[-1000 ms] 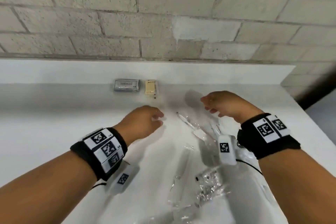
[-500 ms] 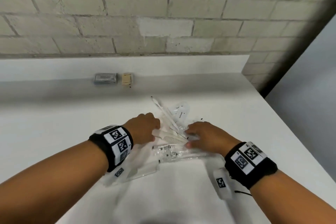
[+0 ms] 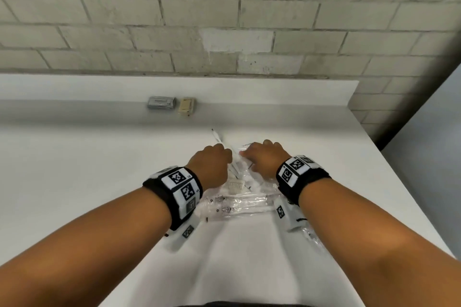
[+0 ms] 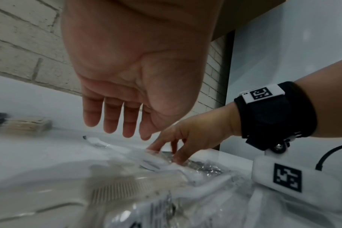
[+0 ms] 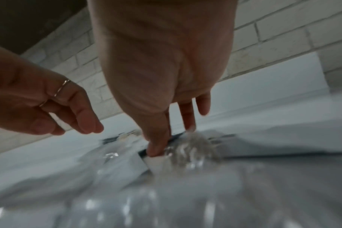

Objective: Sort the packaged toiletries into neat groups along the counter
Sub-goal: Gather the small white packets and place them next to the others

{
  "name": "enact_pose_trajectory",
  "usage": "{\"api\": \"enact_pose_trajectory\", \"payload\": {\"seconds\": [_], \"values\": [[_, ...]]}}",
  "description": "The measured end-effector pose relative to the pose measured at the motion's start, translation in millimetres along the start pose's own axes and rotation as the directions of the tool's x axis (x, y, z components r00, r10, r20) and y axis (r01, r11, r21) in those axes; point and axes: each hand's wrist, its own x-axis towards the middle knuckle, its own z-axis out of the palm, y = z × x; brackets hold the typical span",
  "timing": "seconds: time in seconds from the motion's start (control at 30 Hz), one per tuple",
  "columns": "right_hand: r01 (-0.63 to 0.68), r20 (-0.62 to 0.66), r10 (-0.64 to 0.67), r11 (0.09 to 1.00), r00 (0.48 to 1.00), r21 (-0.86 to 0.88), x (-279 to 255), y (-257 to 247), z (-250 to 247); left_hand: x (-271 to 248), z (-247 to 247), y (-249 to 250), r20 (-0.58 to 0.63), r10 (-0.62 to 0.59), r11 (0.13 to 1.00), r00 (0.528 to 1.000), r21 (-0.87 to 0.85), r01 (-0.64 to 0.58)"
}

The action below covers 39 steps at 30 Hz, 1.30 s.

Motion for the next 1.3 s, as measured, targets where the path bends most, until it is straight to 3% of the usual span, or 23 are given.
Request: {"api": "enact_pose_trajectory", "payload": {"seconds": [0.07, 0.17, 0.3, 0.37, 0.43, 0.5, 0.6, 0.7, 0.77, 0.9, 1.1, 1.3], "values": [[-0.039, -0.034, 0.037, 0.997, 0.999, -0.067, 3.8, 10.2, -1.5, 9.9, -0.6, 4.3, -0.039, -0.031, 0.999, 0.999, -0.039, 0.029], [-0.155, 0.005, 0.155, 0.988, 0.988, -0.008, 2.2, 24.0, -0.8, 34.2, -1.8, 9.0, -0.082, -0.054, 0.996, 0.995, -0.072, 0.048], [-0.185, 0.057, 0.177, 0.959, 0.983, 0.213, -8.5, 36.3, 4.3, 78.5, -0.9, 22.3, -0.05, -0.064, 0.991, 0.997, -0.124, 0.058], [-0.166, -0.004, 0.187, 0.885, 0.982, 0.435, -13.2, 45.4, 4.3, 95.8, 1.1, 30.6, 0.0, -0.091, 0.986, 0.996, -0.141, 0.09], [-0.168, -0.078, 0.277, 0.758, 0.958, 0.631, -19.2, 59.1, -3.7, 108.6, 5.0, 37.0, 0.057, -0.145, 0.979, 0.988, -0.134, 0.151], [-0.22, -0.078, 0.379, 0.68, 0.922, 0.7, -29.5, 75.0, -17.0, 115.6, 7.8, 40.1, 0.093, -0.195, 0.977, 0.976, -0.068, 0.202], [-0.377, 0.122, 0.412, 0.625, 0.903, 0.684, -49.2, 100.6, -25.3, 127.3, 8.0, 42.2, 0.179, -0.209, 0.976, 0.961, -0.019, 0.216], [-0.519, 0.377, 0.358, 0.541, 0.854, 0.662, -58.5, 108.7, -13.3, 131.4, -2.4, 44.7, 0.252, -0.13, 0.991, 0.959, 0.029, 0.127], [-0.555, 0.42, 0.363, 0.565, 0.832, 0.61, -55.4, 104.2, -1.4, 126.5, -15.4, 47.3, 0.266, -0.057, 0.998, 0.962, 0.02, 0.053], [-0.507, 0.264, 0.433, 0.708, 0.862, 0.493, -43.1, 82.3, 13.4, 103.4, -38.7, 50.0, 0.316, 0.061, 0.997, 0.947, -0.061, -0.044], [-0.488, 0.251, 0.43, 0.835, 0.867, 0.254, -26.0, 61.3, 11.5, 64.3, -15.3, 45.1, 0.388, 0.183, 0.977, 0.903, 0.033, -0.212], [-0.485, 0.206, 0.451, 0.858, 0.869, 0.168, -28.5, 55.2, 14.0, 59.7, 1.6, 37.7, 0.379, 0.235, 0.963, 0.895, 0.034, -0.267]]}}
